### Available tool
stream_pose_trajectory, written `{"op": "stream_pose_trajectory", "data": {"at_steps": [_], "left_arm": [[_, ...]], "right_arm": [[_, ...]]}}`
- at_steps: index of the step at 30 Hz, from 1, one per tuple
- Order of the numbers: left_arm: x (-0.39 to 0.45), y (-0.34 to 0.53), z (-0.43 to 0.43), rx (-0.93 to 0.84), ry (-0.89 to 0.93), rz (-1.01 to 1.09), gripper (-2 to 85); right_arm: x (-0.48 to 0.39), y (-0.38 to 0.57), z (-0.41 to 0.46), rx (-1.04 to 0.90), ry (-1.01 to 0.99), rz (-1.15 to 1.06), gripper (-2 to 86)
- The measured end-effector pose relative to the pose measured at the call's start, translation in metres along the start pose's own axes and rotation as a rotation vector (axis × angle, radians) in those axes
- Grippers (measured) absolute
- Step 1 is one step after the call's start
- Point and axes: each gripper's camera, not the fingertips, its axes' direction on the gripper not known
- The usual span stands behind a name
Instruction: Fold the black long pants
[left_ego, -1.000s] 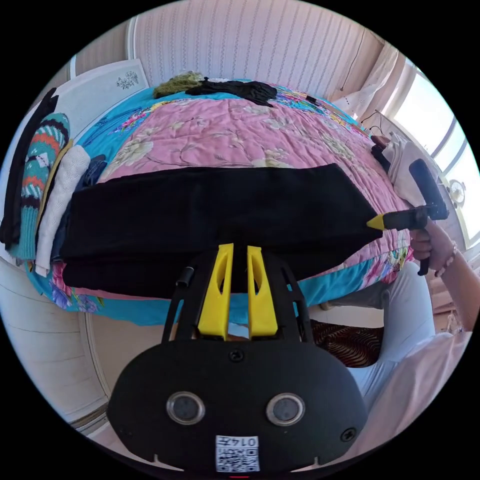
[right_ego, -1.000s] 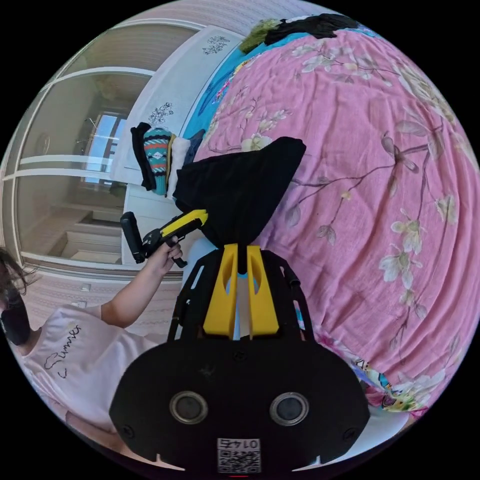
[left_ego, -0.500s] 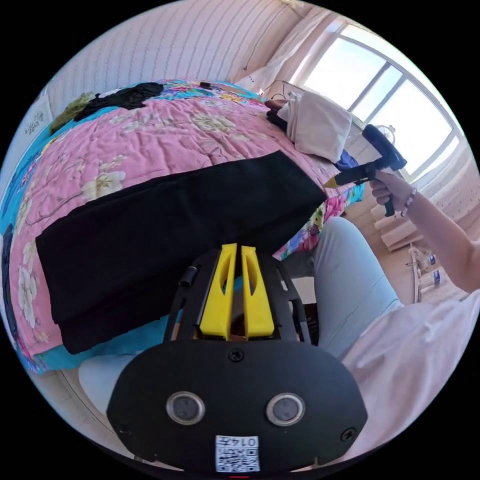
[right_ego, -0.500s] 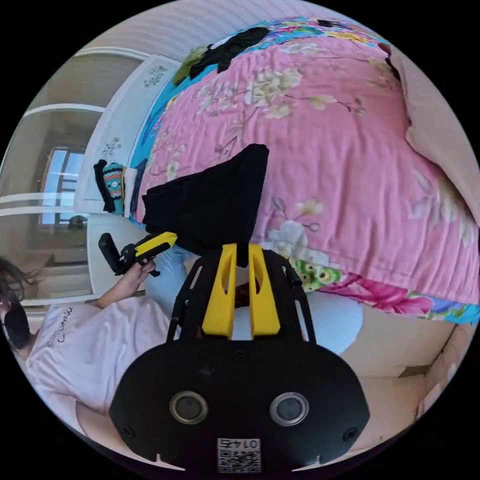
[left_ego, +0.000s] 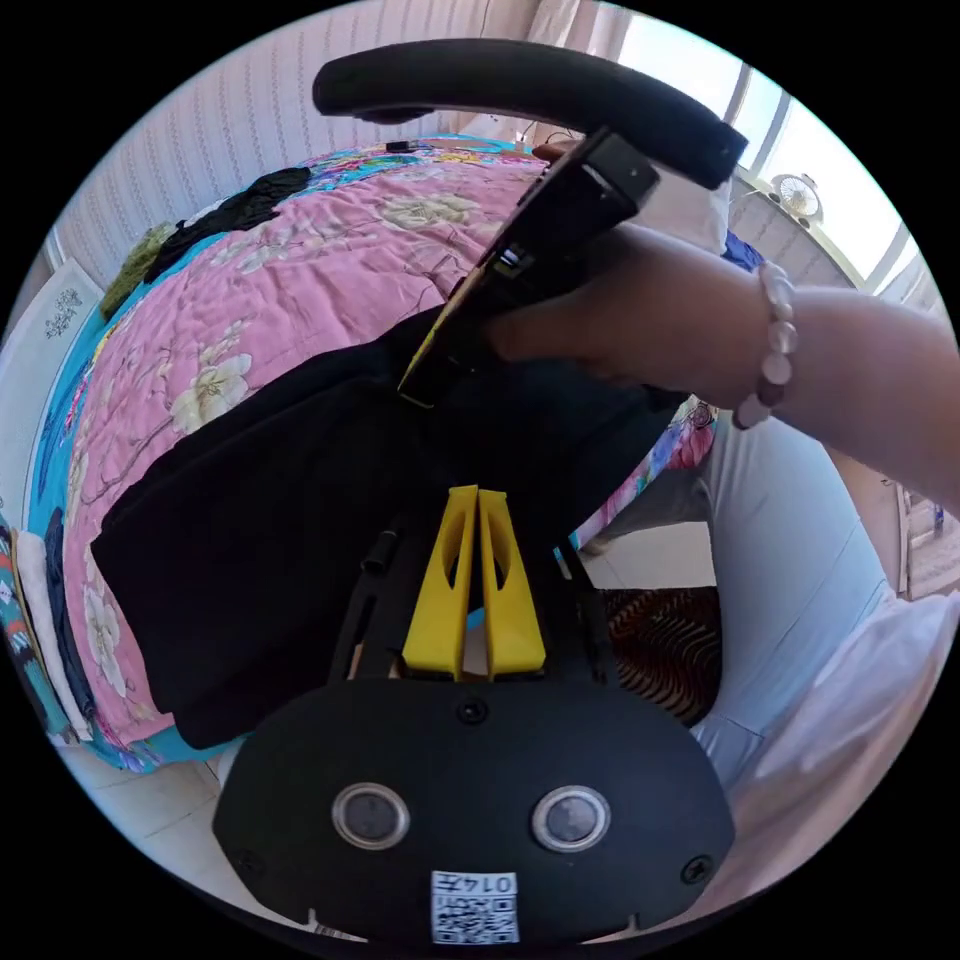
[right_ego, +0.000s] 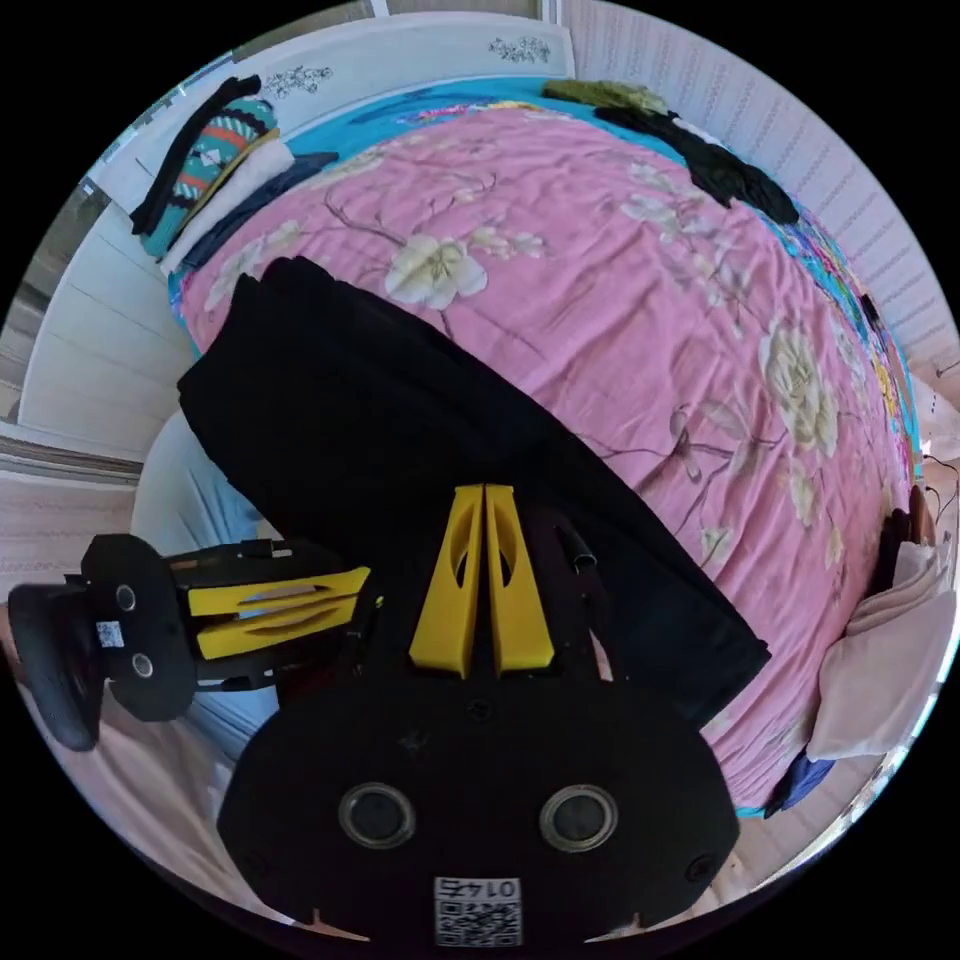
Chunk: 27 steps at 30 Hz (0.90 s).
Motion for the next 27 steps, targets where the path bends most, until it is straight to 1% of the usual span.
{"op": "stream_pose_trajectory", "data": {"at_steps": [2, 4, 5, 6, 7, 8, 9, 10, 12, 15, 16, 17, 18, 19, 20, 21, 22, 23, 24, 25, 26, 27], "left_arm": [[0.010, -0.011, -0.004, -0.036, -0.017, 0.001, -1.0], [0.023, -0.017, -0.014, -0.022, 0.028, 0.039, -1.0], [0.032, -0.017, -0.020, 0.022, 0.058, 0.062, -1.0], [0.039, -0.018, -0.017, 0.032, 0.042, 0.077, -1.0], [0.042, -0.020, -0.012, 0.022, 0.021, 0.074, -1.0], [0.043, -0.023, 0.003, -0.023, -0.003, 0.056, -1.0], [0.041, -0.025, 0.019, -0.066, 0.026, 0.038, -1.0], [0.040, -0.025, 0.024, -0.058, 0.036, 0.030, -1.0], [0.033, -0.031, 0.029, -0.053, 0.103, 0.010, -1.0], [0.027, -0.041, 0.018, -0.066, 0.175, -0.014, -0.9], [0.026, -0.041, 0.014, -0.059, 0.179, -0.013, -0.9], [0.024, -0.044, 0.005, -0.037, 0.170, -0.007, -0.9], [0.023, -0.048, -0.003, -0.017, 0.152, 0.011, -0.8], [0.023, -0.052, -0.006, -0.009, 0.144, 0.021, -0.7], [0.022, -0.062, -0.011, 0.007, 0.135, 0.039, -0.5], [0.022, -0.075, -0.013, 0.024, 0.136, 0.060, -0.2], [0.022, -0.083, -0.013, 0.030, 0.136, 0.070, 0.3], [0.024, -0.100, -0.012, 0.033, 0.141, 0.097, 1.4], [0.027, -0.120, -0.010, 0.034, 0.172, 0.119, 4.5], [0.029, -0.130, -0.008, 0.038, 0.187, 0.126, 6.0], [0.035, -0.151, -0.006, 0.052, 0.211, 0.147, 7.2], [0.043, -0.172, -0.004, 0.065, 0.224, 0.169, 8.0]], "right_arm": [[0.003, 0.000, 0.001, -0.047, -0.032, -0.018, -0.9], [0.010, -0.003, -0.004, -0.113, -0.087, -0.051, -0.9], [0.013, -0.002, -0.014, -0.103, -0.095, -0.078, -0.9], [0.015, 0.000, -0.020, -0.069, -0.081, -0.074, -0.8], [0.021, 0.003, -0.029, 0.002, -0.068, -0.043, -0.7], [0.027, 0.004, -0.027, 0.037, -0.069, -0.002, -0.6], [0.028, 0.004, -0.019, 0.022, -0.072, 0.008, -0.6], [0.028, 0.004, 0.009, -0.093, -0.074, -0.002, -0.5], [0.030, 0.016, 0.023, -0.043, -0.066, 0.014, -0.5], [0.044, 0.041, 0.025, -0.007, -0.138, 0.109, -0.4], [0.050, 0.060, 0.016, 0.086, -0.205, 0.112, -0.4], [0.057, 0.090, 0.000, 0.229, -0.286, 0.113, -0.3], [0.060, 0.108, -0.008, 0.305, -0.314, 0.128, -0.2], [0.068, 0.148, -0.020, 0.434, -0.345, 0.170, 0.1], [0.076, 0.191, -0.025, 0.509, -0.337, 0.248, 0.5], [0.081, 0.213, -0.025, 0.530, -0.318, 0.302, 0.9], [0.090, 0.257, -0.022, 0.564, -0.266, 0.419, 1.6], [0.099, 0.300, -0.017, 0.585, -0.217, 0.532, 4.0], [0.103, 0.321, -0.013, 0.586, -0.195, 0.598, 5.2], [0.111, 0.357, -0.004, 0.584, -0.168, 0.717, 8.4], [0.117, 0.387, 0.005, 0.579, -0.165, 0.793, 10.7], [0.120, 0.399, 0.010, 0.576, -0.167, 0.817, 11.4]]}}
